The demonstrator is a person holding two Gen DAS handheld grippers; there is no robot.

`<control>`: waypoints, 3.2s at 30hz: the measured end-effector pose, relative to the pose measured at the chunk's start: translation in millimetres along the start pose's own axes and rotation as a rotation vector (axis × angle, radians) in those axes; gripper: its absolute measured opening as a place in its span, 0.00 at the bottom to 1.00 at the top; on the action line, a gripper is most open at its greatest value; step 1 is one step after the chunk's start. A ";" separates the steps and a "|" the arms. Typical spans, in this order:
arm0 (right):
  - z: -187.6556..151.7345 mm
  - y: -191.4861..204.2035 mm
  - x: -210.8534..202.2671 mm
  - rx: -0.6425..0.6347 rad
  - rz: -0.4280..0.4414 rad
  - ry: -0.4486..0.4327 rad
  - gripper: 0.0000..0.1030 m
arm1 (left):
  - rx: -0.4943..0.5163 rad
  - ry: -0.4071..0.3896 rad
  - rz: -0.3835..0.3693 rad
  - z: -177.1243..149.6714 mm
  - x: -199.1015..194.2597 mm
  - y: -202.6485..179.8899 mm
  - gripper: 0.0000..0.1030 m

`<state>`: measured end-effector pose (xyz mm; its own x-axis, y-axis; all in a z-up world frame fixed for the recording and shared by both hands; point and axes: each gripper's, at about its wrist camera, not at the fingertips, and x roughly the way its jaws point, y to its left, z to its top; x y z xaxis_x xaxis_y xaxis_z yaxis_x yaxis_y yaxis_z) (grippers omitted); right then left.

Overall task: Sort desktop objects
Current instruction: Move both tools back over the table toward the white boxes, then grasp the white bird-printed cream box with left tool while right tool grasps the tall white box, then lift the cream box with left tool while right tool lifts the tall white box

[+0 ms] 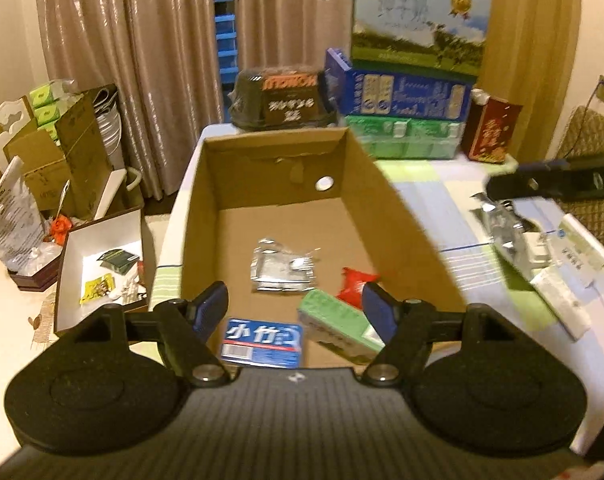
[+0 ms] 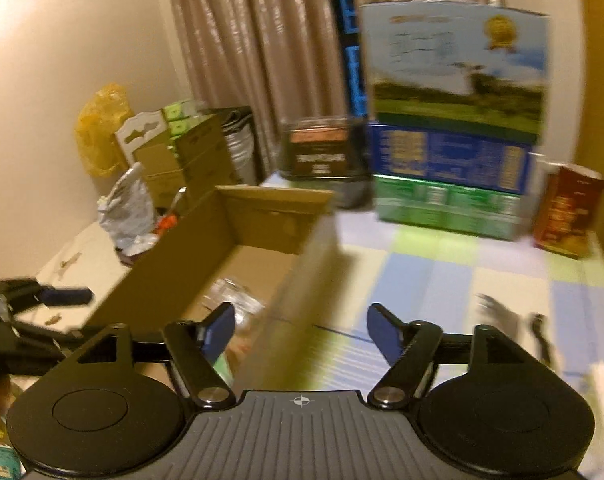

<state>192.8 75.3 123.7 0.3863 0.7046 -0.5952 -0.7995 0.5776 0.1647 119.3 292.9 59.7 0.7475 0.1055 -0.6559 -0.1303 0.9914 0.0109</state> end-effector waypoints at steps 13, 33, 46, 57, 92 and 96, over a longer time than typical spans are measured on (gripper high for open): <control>-87.7 -108.9 -119.7 0.074 -0.238 0.025 0.97 | 0.064 -0.062 -0.157 1.0 -41.0 -109.0 0.96; -145.1 -188.1 -167.6 0.092 -0.315 0.044 0.98 | 0.111 0.091 -0.241 -20.4 4.8 -255.8 0.98; -157.1 -224.8 -145.9 0.073 -0.329 0.114 0.98 | 0.101 0.205 -0.225 -27.9 63.9 -315.8 0.91; -160.7 -248.7 -115.8 0.027 -0.306 0.191 0.83 | 0.090 0.248 -0.236 -33.4 109.6 -352.7 0.88; -123.8 -254.7 -23.3 0.003 -0.269 0.262 0.37 | 0.178 0.273 -0.192 -49.7 156.5 -338.0 0.32; -121.9 -253.1 -16.2 0.014 -0.278 0.278 0.21 | 0.174 0.269 -0.198 -50.6 155.1 -336.3 0.32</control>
<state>332.8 -132.5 -4.2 0.4470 0.3829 -0.8085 -0.6745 0.7379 -0.0235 246.1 -28.0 -83.9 0.5461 -0.0903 -0.8328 0.1294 0.9913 -0.0227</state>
